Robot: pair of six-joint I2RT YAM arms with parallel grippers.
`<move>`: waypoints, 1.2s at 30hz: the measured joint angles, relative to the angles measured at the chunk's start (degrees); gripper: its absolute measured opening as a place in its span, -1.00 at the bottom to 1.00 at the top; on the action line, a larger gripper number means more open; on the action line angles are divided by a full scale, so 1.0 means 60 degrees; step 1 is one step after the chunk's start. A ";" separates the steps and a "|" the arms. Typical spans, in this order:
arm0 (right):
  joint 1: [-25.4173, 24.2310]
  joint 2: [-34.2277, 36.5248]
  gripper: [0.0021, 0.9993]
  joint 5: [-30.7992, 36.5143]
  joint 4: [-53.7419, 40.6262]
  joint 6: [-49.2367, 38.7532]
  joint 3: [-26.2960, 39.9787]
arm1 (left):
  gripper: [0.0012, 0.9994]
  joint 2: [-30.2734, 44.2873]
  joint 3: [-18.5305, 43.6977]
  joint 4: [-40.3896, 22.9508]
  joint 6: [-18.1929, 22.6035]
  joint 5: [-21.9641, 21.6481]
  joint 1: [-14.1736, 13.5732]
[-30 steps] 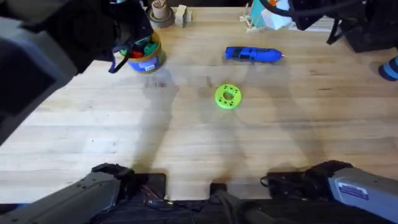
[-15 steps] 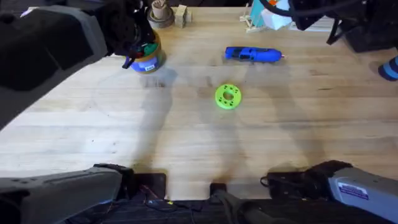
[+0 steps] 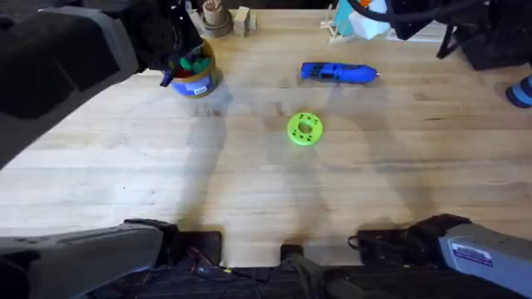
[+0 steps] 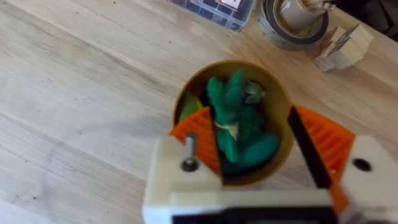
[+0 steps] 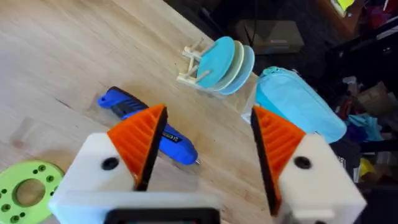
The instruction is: Pick up the gripper from the table and insert it into the empty holder that is missing its gripper. Then pick up a screw, insert it into the mounting hole, and use the screwdriver to tighten it. Finally, clean up the table by picking up the vegetable and placing it into the bucket.
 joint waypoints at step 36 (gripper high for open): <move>0.0045 -0.1307 0.73 0.0000 -0.1585 0.0060 -0.0033 | 0.99 -0.9193 0.0000 -0.6231 0.1869 0.1883 -0.0164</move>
